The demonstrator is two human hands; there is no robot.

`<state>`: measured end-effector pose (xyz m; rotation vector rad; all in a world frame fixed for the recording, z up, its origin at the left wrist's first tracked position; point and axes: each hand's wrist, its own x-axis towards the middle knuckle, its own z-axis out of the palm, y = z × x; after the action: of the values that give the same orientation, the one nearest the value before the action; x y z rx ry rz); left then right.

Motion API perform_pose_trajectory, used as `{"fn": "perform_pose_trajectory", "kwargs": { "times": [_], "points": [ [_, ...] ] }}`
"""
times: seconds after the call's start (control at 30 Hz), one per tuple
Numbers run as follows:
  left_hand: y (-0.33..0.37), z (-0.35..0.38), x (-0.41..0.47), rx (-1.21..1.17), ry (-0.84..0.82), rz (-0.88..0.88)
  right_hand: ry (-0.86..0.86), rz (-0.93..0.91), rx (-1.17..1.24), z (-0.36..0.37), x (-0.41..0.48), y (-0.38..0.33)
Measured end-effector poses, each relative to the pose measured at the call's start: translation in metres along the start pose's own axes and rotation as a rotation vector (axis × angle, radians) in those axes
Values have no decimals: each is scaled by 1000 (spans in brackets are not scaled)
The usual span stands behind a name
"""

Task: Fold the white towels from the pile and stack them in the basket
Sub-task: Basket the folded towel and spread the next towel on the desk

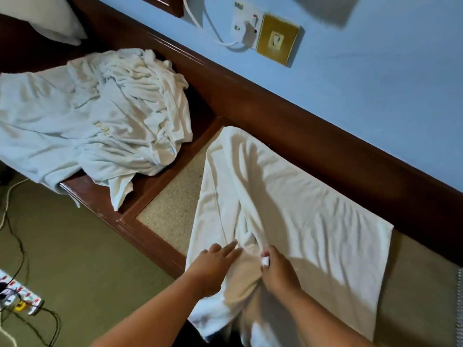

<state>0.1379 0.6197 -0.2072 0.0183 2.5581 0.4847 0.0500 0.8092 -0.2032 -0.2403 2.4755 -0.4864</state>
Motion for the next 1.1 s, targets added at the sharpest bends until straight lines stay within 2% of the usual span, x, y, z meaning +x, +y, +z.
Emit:
{"fn": "perform_pose_trajectory", "kwargs": {
  "times": [0.13, 0.23, 0.4, 0.53, 0.63, 0.8, 0.93, 1.03, 1.1],
  "points": [
    [-11, -8, 13, 172, 6, 20, 2, 38, 66, 4, -4, 6],
    [-4, -21, 8, 272, -90, 8, 47, 51, 167, 10, -10, 5],
    [5, -29, -21, 224, -165, -21, 67, 23, 243, 16, -14, -13],
    [-17, -18, -48, 185, -242, -11, 89, -20, 334, 18, -15, -40],
    [-38, -20, -66, 112, -227, -23, 104, -41, 382, 20, -18, -59],
    [-91, -31, -91, 237, -136, -232, 33, -156, 402, 22, -21, -98],
    [-152, -30, -121, 353, -141, -433, -96, -322, 438, 36, -27, -136],
    [-190, -12, -148, 274, -148, -590, -129, -329, 459, 49, -28, -151],
    [-201, 0, -153, 110, -123, -590, -138, -320, 400, 58, -26, -151]
  ]
}}
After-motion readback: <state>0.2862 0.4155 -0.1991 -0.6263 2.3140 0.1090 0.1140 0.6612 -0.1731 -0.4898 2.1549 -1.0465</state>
